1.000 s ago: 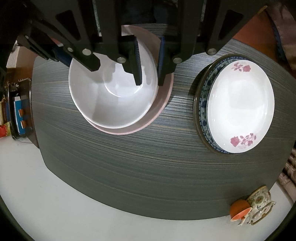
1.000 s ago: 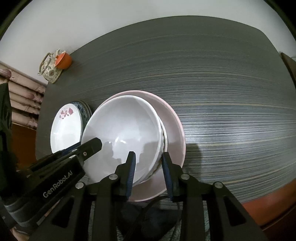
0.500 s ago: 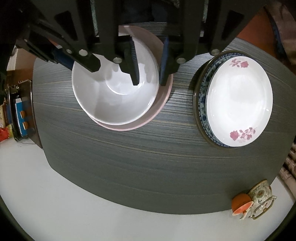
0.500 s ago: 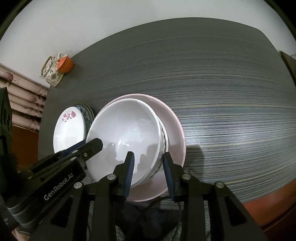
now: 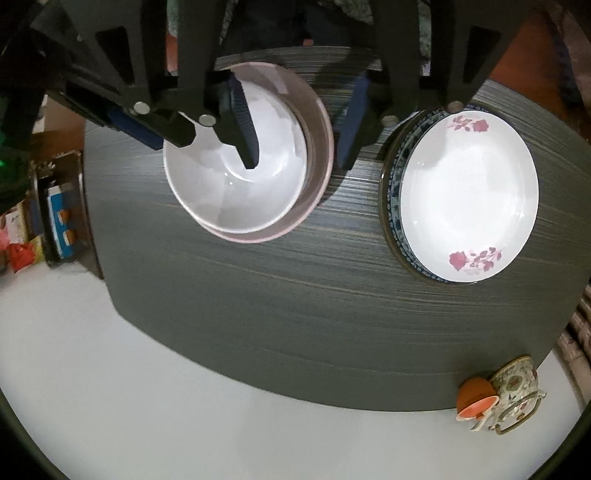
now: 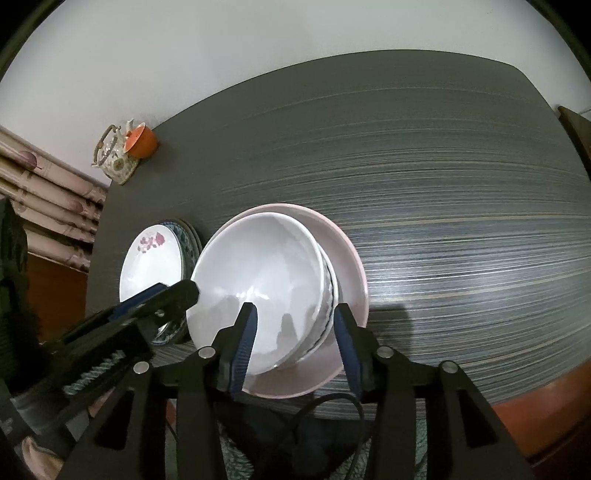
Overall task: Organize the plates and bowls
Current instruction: 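Open the right tool to release the 'Dog' bowl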
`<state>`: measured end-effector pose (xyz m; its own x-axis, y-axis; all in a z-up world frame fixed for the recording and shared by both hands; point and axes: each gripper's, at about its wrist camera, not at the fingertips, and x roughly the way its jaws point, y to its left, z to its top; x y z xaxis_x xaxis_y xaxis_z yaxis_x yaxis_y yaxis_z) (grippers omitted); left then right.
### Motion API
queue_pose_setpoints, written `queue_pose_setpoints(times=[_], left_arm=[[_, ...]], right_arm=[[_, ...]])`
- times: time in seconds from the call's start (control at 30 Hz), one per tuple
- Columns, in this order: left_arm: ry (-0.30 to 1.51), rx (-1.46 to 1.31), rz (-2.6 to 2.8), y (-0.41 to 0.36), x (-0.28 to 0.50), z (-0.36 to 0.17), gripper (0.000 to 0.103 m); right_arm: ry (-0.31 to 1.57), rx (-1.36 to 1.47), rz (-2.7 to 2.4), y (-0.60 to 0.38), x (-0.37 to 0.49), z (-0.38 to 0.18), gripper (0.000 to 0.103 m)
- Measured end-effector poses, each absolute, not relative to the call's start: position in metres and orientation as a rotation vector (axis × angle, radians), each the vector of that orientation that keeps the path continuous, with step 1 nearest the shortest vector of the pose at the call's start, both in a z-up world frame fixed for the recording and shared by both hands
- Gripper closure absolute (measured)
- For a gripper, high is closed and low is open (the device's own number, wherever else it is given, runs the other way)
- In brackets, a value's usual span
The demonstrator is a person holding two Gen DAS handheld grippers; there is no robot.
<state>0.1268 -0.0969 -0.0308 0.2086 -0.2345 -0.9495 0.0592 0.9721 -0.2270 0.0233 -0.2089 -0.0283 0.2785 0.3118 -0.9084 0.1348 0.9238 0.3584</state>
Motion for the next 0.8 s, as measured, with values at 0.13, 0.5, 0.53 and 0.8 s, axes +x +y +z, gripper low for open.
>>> queue_pose_setpoints(times=[0.13,0.5,0.53,0.8], left_arm=[[1.342,-0.202,-0.193,-0.079,0.129,-0.026,0.057],[1.425,-0.322,-0.117,-0.047,0.129,-0.045,0.057],[1.437,-0.331,-0.109,-0.045,0.129,-0.048,0.057],[1.5,-0.398,-0.122,-0.044,0.134,-0.068,0.057]], right_arm=[[1.282,0.415,0.114,-0.216,0.023,-0.023,0.06],[1.285,0.478,0.027,-0.255,0.015,-0.027,0.058],[1.296,0.478,0.01,-0.259,0.014,-0.03,0.058],[1.345,0.493,-0.016,-0.261,0.013,-0.048,0.057]])
